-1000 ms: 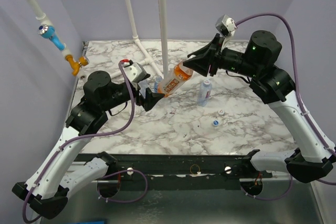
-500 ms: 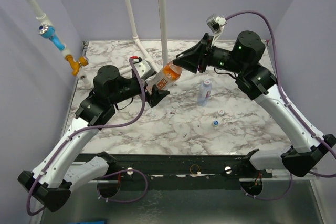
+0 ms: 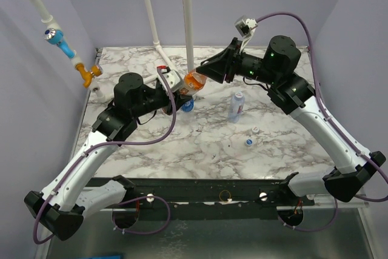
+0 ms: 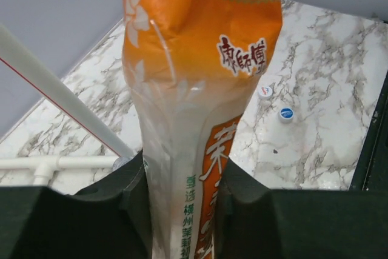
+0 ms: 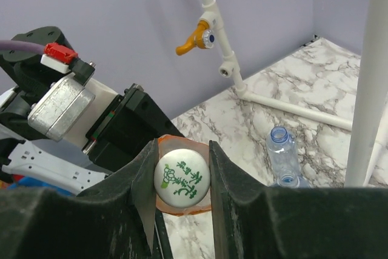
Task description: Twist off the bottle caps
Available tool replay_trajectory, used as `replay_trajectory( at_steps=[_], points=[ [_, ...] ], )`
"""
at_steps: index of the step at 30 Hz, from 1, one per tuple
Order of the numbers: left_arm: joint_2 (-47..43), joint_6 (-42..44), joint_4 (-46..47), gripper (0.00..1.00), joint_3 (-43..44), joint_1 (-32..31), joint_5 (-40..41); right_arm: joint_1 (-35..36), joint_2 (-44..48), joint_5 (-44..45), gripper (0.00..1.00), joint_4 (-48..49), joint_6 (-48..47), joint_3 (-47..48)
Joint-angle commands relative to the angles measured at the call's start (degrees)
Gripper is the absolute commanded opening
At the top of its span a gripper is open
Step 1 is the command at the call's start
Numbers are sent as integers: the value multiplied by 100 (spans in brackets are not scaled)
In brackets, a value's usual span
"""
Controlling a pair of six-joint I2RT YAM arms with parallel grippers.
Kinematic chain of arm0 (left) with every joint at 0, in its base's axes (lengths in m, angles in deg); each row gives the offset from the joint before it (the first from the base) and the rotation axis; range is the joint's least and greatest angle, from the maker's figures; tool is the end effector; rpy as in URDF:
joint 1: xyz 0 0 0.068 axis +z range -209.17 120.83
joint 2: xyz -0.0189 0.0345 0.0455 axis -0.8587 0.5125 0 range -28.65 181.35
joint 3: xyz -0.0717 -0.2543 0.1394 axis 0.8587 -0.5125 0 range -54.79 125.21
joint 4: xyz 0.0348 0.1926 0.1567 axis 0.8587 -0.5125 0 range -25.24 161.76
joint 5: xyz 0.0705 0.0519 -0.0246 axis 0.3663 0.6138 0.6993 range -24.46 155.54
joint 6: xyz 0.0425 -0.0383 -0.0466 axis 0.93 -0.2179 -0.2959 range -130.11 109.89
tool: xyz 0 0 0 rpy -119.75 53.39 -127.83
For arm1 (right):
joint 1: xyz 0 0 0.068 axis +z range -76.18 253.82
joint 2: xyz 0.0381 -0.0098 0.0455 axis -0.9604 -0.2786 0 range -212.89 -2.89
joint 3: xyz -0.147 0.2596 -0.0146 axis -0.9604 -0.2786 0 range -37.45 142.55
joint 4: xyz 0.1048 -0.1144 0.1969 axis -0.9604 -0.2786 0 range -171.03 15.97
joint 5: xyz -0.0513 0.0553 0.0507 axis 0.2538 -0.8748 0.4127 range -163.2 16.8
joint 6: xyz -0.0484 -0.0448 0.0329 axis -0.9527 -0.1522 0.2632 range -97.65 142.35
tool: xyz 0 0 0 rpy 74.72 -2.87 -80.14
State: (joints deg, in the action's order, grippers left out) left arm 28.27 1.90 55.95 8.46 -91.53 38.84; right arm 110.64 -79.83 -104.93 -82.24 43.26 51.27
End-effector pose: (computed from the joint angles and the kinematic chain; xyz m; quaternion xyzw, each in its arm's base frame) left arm 0.1660 -0.1380 0.4211 0.4186 0.6312 -0.2845 0.5877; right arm 0.2183 0.2037 0.5110 -0.2884 0.6247 0.5023 0.5236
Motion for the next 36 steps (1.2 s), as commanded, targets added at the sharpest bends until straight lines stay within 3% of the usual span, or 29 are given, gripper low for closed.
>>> replay_trajectory(
  at_steps=[1, 3, 4, 7, 10, 18, 30, 36],
  points=[
    [3, 165, 117, 27, 127, -16, 188, 45, -13, 174, 19, 202, 81, 38],
    [-4, 58, 176, 28, 127, -18, 206, 45, 0, 304, 33, 223, 126, 41],
    [-6, -12, 206, 28, 135, -17, 229, 44, 11, 416, 47, 244, 167, 35],
    [-32, -254, 296, 27, 169, -12, 350, 45, 160, 977, 77, 392, 338, -82],
    [-59, -629, 378, 27, 201, -15, 451, 45, 398, 1344, 85, 753, 555, -344],
    [40, -1543, 577, 25, 311, -7, 362, 45, 286, 1361, 82, 1128, 837, -316],
    [-6, -1334, 583, 24, 156, 6, 257, 45, 2, 1180, 72, 1585, 1027, -150],
    [29, -1253, 585, 23, 161, 0, 323, 49, -135, 860, 55, 1698, 1211, -108]
  ],
)
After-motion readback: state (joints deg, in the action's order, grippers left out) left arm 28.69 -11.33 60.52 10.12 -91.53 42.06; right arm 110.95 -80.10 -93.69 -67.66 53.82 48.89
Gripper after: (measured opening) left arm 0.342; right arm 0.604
